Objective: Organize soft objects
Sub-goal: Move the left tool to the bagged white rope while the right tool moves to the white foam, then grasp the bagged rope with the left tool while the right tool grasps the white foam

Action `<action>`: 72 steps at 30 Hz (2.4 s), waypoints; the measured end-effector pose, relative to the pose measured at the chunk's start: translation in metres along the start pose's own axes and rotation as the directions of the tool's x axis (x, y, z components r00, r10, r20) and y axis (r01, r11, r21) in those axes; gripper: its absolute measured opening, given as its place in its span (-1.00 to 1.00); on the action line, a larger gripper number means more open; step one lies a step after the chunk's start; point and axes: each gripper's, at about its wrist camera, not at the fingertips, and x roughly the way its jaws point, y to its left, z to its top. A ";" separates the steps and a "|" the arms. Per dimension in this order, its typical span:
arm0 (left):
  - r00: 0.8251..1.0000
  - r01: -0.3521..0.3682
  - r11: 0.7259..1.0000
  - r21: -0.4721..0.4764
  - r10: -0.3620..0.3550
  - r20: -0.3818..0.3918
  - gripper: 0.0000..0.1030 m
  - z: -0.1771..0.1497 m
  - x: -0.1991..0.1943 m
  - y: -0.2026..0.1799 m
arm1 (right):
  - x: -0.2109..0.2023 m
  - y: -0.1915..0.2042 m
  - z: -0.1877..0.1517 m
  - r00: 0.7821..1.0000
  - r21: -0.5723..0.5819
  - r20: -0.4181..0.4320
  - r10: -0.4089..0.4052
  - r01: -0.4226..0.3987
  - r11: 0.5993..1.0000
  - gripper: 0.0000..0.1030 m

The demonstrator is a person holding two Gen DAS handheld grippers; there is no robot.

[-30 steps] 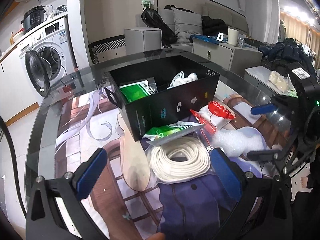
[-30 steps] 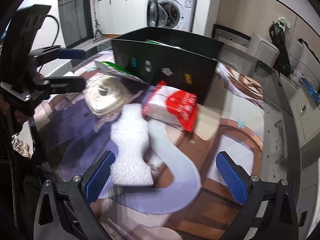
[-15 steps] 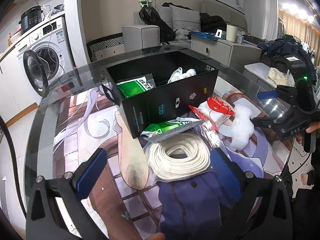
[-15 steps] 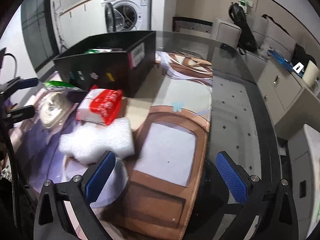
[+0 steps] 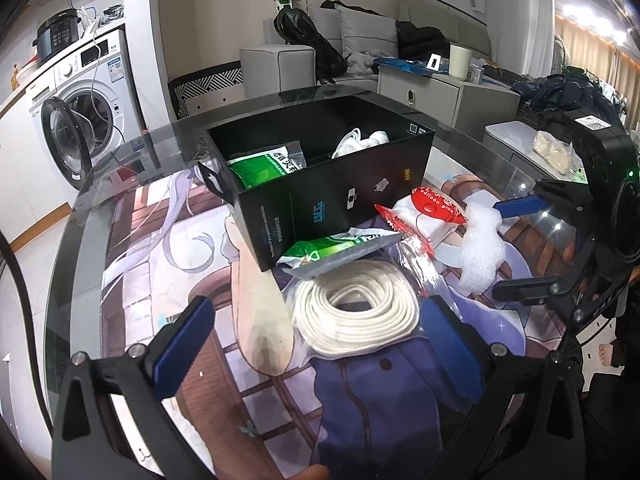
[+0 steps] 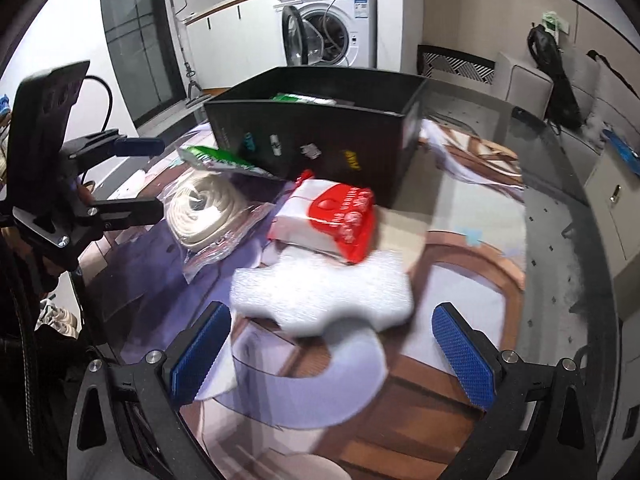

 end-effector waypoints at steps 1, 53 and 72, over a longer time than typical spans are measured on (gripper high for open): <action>1.000 0.001 1.000 -0.001 -0.001 -0.001 1.00 0.000 0.000 0.000 | 0.003 0.002 0.001 1.000 -0.001 -0.004 -0.004 0.004 1.000 0.99; 0.986 0.000 1.000 -0.022 -0.003 -0.167 0.91 0.009 0.058 -0.030 | 0.002 -0.005 0.004 0.998 0.008 0.013 -0.060 0.060 0.998 0.78; 0.996 0.044 0.999 0.025 -0.042 -0.081 0.21 -0.012 0.024 -0.024 | -0.008 0.002 0.005 0.997 -0.007 0.049 -0.052 0.053 0.999 0.78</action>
